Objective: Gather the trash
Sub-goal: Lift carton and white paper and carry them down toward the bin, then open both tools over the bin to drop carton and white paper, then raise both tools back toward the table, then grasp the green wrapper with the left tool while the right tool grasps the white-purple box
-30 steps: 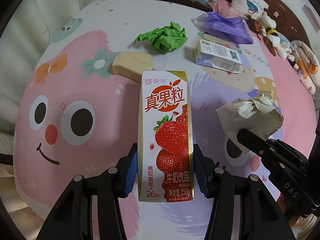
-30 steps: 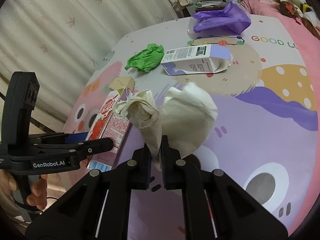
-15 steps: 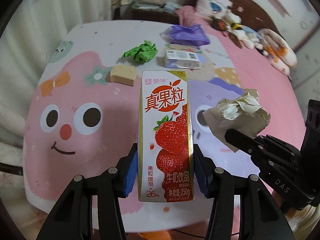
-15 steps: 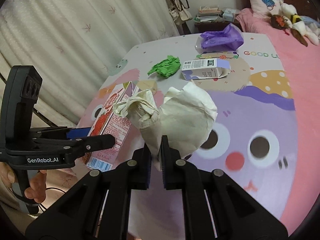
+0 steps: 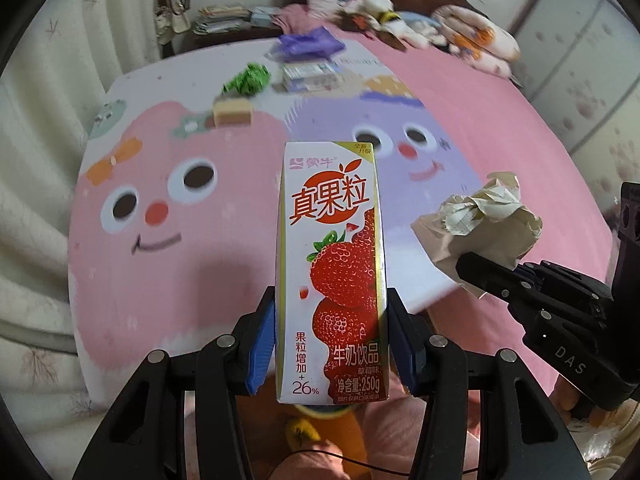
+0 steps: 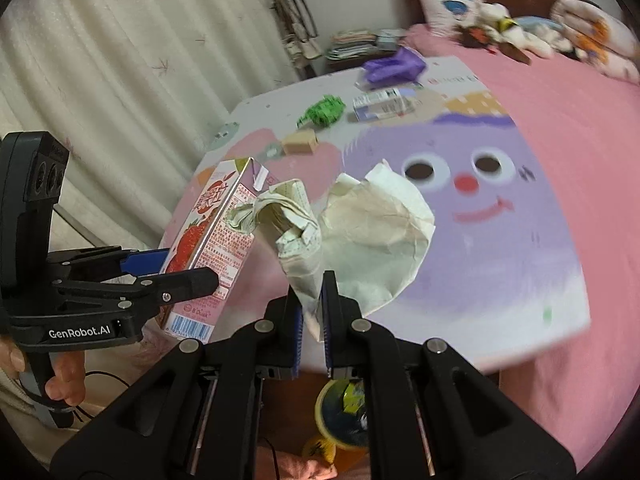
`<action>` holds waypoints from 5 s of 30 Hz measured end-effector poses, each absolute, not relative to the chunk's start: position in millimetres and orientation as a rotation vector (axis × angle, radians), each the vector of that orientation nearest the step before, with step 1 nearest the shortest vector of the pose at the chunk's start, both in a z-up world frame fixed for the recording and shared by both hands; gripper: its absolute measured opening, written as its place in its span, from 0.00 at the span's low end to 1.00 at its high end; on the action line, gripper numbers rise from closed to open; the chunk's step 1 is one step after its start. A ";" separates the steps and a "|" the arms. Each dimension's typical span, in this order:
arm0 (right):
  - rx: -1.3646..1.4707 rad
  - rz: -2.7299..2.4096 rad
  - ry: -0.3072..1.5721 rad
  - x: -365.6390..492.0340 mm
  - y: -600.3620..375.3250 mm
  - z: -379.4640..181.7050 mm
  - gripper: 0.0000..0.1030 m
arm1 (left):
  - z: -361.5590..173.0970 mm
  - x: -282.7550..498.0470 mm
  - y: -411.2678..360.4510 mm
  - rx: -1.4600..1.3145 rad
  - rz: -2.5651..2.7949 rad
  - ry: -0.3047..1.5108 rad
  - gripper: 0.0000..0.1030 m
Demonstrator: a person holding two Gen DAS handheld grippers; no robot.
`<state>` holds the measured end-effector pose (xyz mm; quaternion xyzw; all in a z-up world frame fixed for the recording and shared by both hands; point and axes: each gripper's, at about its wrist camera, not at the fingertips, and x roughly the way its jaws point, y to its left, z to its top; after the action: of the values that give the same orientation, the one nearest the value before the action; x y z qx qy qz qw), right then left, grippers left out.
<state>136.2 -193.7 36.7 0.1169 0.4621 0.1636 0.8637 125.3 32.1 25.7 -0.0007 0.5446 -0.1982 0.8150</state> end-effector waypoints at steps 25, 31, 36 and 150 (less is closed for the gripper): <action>0.440 0.030 1.305 -37.1 -177.4 -160.0 0.06 | -190.0 -37.6 12.5 0.201 -0.550 1.472 0.49; 0.476 0.027 1.346 -41.7 -177.6 -243.1 0.06 | -279.2 -35.5 2.1 0.209 -0.525 1.507 0.49; 0.491 0.015 1.386 -38.0 -179.2 -316.4 0.06 | -344.0 -27.1 -0.2 0.207 -0.493 1.521 0.49; -0.493 0.866 1.065 587.5 -163.4 -93.4 0.69 | -39.4 531.7 -7.4 0.022 0.032 1.258 0.83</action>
<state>587.5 -163.4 -93.4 -0.2253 0.4867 0.3954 0.7457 531.7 -7.4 -39.4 0.0102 0.5883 0.0148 0.8084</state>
